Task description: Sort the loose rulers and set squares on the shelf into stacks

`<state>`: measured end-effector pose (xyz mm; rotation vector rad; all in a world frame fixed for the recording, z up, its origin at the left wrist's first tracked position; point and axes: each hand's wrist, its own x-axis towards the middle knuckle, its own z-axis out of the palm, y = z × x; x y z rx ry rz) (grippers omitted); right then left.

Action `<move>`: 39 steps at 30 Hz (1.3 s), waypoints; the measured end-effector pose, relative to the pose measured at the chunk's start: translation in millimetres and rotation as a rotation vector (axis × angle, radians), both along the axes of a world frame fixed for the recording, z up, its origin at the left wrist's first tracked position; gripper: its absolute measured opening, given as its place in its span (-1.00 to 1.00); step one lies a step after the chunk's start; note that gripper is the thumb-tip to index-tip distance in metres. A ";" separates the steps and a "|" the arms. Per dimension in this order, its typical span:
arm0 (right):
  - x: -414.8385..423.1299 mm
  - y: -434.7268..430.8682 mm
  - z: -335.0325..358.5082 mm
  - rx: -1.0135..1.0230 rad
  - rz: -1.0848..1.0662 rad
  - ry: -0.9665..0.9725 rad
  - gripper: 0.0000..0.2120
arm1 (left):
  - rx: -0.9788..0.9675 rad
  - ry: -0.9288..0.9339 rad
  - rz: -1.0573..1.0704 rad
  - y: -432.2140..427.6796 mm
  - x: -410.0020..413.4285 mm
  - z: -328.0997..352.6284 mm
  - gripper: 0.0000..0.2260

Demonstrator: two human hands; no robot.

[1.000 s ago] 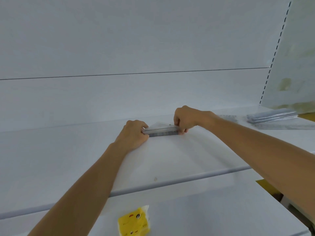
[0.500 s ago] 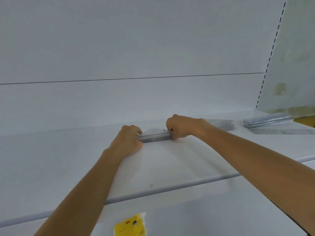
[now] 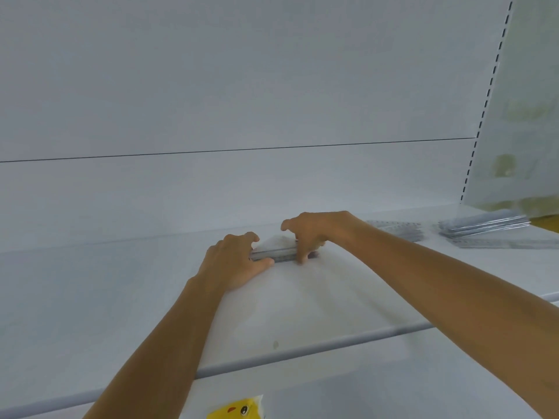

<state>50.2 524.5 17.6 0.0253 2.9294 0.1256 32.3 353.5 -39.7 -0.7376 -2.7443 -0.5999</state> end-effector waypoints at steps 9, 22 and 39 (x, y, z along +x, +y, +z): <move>-21.1 -20.3 12.2 -0.028 0.040 -0.178 -0.21 | 0.056 -0.052 -0.039 0.4 -0.9 1.5 -0.54; -25.9 -23.7 17.5 -0.021 0.083 -0.168 -0.23 | 0.165 -0.059 -0.043 1.0 -6.9 -3.4 -0.62; -5.5 17.9 9.0 -0.183 -0.029 -0.090 -0.11 | 0.160 -0.039 -0.021 -2.5 -6.0 -0.6 -0.65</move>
